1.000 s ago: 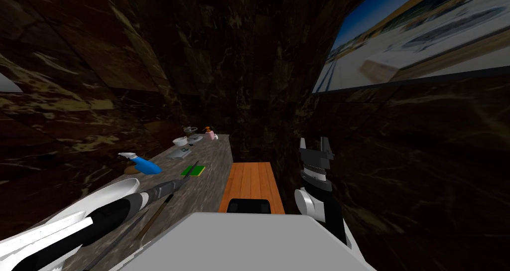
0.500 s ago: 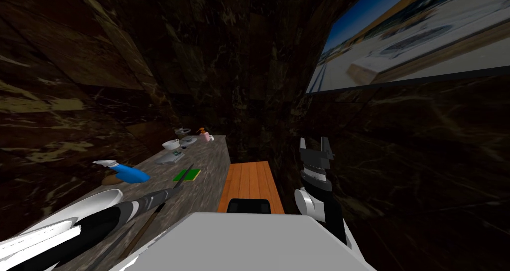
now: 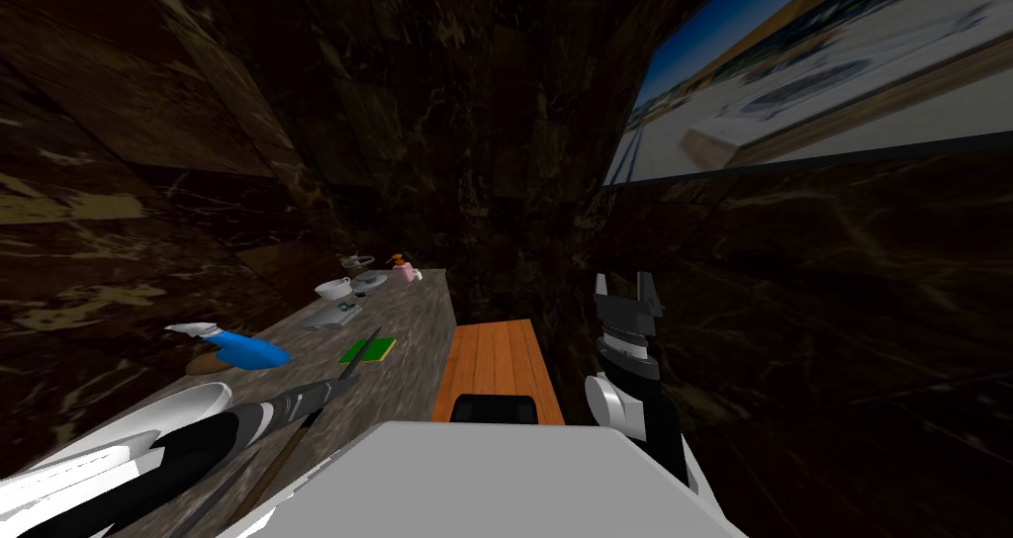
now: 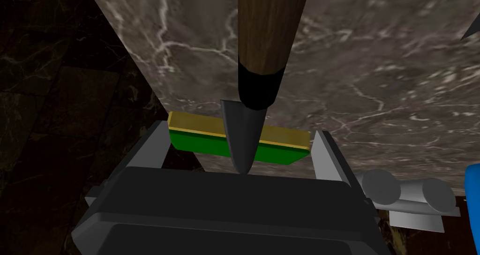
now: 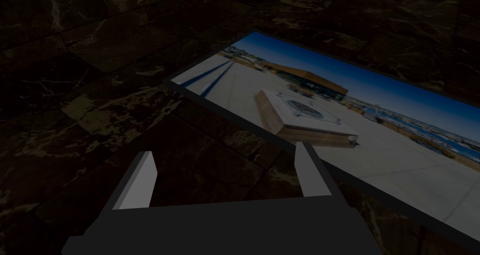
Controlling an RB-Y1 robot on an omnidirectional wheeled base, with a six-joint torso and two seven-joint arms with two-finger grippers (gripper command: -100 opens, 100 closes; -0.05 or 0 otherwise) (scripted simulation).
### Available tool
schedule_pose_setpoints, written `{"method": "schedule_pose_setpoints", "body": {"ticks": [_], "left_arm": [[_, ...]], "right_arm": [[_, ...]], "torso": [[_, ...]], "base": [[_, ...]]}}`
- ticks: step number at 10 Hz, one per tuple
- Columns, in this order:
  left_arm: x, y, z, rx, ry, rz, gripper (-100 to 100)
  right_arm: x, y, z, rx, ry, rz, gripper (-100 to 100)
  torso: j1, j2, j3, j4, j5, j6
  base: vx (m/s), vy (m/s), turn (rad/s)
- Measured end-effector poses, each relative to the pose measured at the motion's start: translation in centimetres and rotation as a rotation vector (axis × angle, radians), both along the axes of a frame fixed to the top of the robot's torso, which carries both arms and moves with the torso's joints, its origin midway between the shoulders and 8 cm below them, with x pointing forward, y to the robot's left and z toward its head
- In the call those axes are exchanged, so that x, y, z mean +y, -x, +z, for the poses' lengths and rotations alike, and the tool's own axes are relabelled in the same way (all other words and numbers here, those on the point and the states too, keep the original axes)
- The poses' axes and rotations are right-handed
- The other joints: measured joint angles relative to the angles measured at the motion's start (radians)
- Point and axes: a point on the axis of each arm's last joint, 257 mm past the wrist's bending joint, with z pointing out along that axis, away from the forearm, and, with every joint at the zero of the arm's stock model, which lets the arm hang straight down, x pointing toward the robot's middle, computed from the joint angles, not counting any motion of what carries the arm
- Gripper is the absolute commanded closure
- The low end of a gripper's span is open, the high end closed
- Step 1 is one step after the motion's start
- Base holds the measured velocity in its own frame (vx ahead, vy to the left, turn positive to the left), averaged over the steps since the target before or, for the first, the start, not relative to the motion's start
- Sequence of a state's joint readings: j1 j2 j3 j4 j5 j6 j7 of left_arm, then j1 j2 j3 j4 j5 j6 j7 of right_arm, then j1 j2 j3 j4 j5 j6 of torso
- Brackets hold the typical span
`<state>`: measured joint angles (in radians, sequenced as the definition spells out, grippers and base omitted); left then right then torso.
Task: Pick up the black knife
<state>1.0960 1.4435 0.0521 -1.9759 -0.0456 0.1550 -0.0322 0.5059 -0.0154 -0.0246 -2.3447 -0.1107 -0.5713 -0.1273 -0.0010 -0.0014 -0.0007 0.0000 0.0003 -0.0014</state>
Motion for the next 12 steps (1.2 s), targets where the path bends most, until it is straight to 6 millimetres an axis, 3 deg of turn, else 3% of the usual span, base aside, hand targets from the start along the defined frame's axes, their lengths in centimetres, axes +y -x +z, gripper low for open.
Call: {"method": "schedule_pose_setpoints", "body": {"ticks": [5, 12], "left_arm": [[2.0, -0.9, -1.4, 0.015, 0.011, -0.001, -100], [4.6, -3.3, -1.8, 0.006, 0.005, -0.009, -100]], "right_arm": [[0.0, 0.0, 0.0, 0.000, 0.000, 0.000, 0], [0.0, 0.0, 0.0, 0.000, 0.000, 0.000, 0]], "torso": [[-0.002, 0.001, 0.001, 0.000, -0.001, 0.000], [-0.001, 0.000, 0.000, 0.000, -0.001, 0.000]], "base": [[-0.019, -0.046, 0.008], [-0.013, -0.037, 0.006]]}}
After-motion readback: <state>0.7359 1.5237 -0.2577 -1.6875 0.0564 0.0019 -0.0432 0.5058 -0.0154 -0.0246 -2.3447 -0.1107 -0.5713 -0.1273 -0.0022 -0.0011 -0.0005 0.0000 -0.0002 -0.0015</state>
